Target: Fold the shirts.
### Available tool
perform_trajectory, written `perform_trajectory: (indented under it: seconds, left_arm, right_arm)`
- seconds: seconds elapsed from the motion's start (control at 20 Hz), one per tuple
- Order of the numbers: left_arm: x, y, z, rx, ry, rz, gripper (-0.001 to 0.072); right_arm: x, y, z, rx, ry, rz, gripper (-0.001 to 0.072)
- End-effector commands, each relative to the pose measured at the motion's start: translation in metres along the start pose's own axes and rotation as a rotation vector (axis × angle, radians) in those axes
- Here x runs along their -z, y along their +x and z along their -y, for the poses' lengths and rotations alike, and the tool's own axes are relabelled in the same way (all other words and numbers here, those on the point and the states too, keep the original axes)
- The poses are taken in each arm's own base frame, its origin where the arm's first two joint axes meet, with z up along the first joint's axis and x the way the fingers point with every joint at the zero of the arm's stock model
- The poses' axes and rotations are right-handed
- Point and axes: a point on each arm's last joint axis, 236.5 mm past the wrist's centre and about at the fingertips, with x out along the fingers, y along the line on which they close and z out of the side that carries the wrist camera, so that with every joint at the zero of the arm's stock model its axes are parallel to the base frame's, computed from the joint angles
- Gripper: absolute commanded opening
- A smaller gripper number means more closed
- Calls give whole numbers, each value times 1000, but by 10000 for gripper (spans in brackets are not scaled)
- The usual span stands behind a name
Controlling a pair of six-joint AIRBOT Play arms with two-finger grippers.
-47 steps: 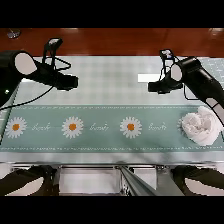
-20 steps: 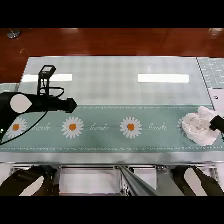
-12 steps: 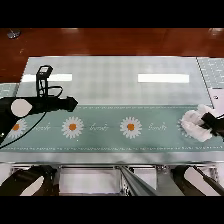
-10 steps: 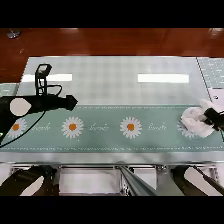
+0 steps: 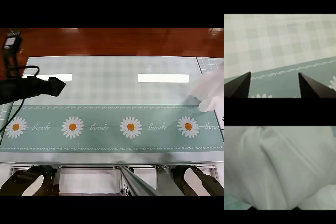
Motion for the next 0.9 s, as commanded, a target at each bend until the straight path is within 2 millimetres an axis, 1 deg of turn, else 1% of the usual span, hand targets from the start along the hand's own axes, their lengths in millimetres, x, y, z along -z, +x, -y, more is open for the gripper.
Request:
perform_trajectory:
  seconds: [0.0,0.1,0.15,0.25,0.35,0.45,0.5,0.55,0.65,0.7,0.75,0.8,0.85]
  left_arm:
    - [3,-38,7,1,40,14,701]
    - [8,-41,9,7,27,0,701]
    - [10,-40,9,7,3,-9,701]
    - [13,-34,11,20,-28,-28,701]
    - [19,-27,13,36,-45,-47,701]
    - [24,-21,13,43,-59,-59,701]
    - [27,-18,12,43,-63,-63,701]
    - [29,-16,12,45,-68,-64,701]
    - [29,-14,11,43,-69,-59,700]
    - [27,-14,11,43,-69,-50,701]
    - [24,-14,10,42,-69,-40,701]
    - [22,-14,10,41,-69,-29,701]
    - [19,-14,10,40,-69,-18,701]
  right_arm:
    - [-56,-76,-86,-151,-156,214,27]
    - [-73,-115,-128,-241,-225,291,27]
    - [-78,-133,-149,-290,-265,325,27]
    - [-82,-162,-186,-386,-334,383,27]
    - [-80,-186,-213,-466,-380,419,27]
    - [-66,-196,-235,-546,-417,401,27]
    - [-51,-194,-246,-585,-440,353,27]
    - [-28,-185,-257,-622,-470,265,27]
    - [34,-159,-280,-701,-531,56,27]
    - [69,-144,-290,-731,-548,-45,27]
    - [110,-125,-297,-751,-566,-156,27]
    - [153,-103,-298,-738,-579,-263,27]
    - [193,-81,-293,-707,-570,-360,27]
